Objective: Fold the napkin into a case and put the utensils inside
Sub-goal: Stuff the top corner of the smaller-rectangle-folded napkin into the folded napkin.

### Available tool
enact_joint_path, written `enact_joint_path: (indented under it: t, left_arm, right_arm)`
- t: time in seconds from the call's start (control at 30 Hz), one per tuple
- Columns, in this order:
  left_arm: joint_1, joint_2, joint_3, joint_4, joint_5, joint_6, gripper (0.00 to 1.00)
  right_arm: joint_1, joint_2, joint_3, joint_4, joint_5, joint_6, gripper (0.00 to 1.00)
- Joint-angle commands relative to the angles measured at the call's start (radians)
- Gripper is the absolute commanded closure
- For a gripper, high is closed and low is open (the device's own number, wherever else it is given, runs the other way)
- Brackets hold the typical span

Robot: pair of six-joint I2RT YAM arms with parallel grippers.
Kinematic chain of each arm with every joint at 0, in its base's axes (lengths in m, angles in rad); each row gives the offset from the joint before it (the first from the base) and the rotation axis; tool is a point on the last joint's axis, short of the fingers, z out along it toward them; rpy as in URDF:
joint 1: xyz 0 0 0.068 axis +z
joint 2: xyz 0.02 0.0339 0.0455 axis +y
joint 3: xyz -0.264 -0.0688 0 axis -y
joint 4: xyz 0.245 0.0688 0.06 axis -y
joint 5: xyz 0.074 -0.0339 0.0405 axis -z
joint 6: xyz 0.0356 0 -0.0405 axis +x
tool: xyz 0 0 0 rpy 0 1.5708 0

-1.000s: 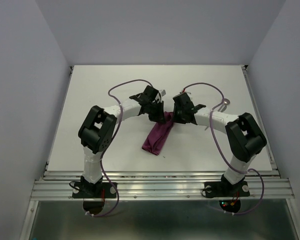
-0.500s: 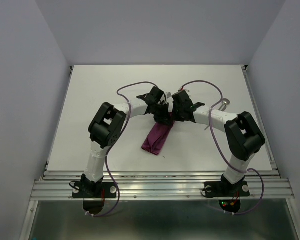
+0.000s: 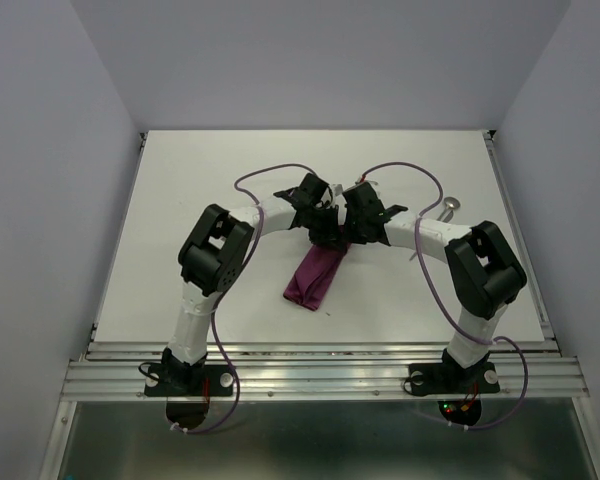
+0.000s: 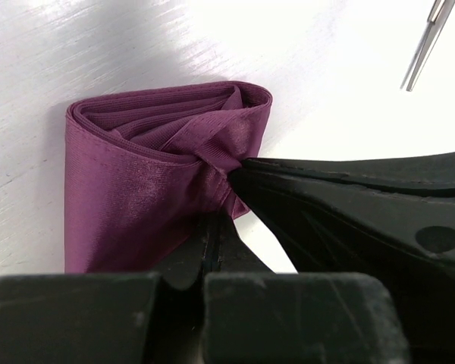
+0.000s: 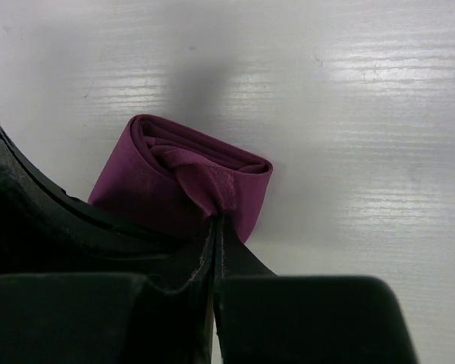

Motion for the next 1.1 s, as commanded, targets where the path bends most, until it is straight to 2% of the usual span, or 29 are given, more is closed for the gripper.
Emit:
enact_joint_path:
  t: [0.0,0.63,1.07]
  left_arm:
    - [-0.002,0.010,0.039,0.032,0.013,-0.006,1.00]
    - [-0.003,0.039,0.096,0.066,0.014,-0.041,1.00]
    - [-0.003,0.019,0.123,0.082,0.010,-0.058,1.00]
  right_arm:
    - [0.009,-0.007,0.039,-0.004,0.018,-0.005,0.99]
    - [0.009,-0.085,0.023,0.009,-0.048,0.012,0.99]
    - [0.009,-0.070,0.022,0.010,-0.043,0.027,0.99]
